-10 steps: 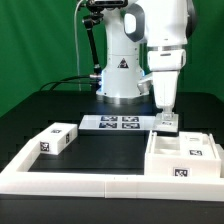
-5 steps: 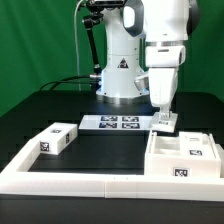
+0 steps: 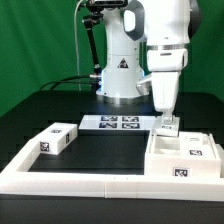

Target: Assemble cabinet

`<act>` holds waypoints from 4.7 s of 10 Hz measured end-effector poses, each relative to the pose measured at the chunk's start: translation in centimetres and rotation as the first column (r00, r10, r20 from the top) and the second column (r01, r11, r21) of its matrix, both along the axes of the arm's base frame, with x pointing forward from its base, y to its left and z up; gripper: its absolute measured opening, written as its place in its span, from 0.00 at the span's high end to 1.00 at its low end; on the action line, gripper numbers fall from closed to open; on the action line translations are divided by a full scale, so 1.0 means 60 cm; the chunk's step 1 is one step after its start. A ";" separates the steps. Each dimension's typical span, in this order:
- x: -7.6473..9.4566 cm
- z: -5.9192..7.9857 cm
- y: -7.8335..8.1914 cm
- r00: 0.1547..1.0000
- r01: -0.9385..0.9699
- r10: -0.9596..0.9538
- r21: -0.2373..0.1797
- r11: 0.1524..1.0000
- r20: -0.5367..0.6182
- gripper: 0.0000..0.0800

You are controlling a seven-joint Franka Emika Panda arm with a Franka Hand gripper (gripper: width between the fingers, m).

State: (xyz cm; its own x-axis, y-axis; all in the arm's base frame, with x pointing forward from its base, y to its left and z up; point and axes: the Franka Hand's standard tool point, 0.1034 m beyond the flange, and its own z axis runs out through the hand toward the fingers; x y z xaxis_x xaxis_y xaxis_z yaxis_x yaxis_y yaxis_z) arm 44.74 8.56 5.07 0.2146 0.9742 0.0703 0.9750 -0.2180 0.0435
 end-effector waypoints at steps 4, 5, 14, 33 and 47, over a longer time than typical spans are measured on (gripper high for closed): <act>-0.002 -0.001 0.000 1.000 0.000 0.000 0.000 1.000 -0.003 0.91; 0.003 0.000 -0.002 1.000 -0.002 0.002 -0.003 1.000 -0.005 0.91; 0.014 0.005 0.002 0.999 0.007 -0.007 0.016 1.000 0.037 0.91; 0.043 0.002 -0.028 0.994 -0.102 0.102 -0.002 0.995 0.031 0.91; 0.127 0.009 -0.045 0.984 -0.181 0.181 -0.021 0.983 0.006 0.91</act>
Offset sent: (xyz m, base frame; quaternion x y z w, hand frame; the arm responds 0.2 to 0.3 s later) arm 0.0000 0.0000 0.0000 0.0000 0.0000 0.0000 1.0000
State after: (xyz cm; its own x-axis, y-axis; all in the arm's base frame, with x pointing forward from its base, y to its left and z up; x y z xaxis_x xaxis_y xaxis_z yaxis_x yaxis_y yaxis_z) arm 52.35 5.88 5.64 0.0345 0.9981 0.0515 0.9979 -0.0372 0.0536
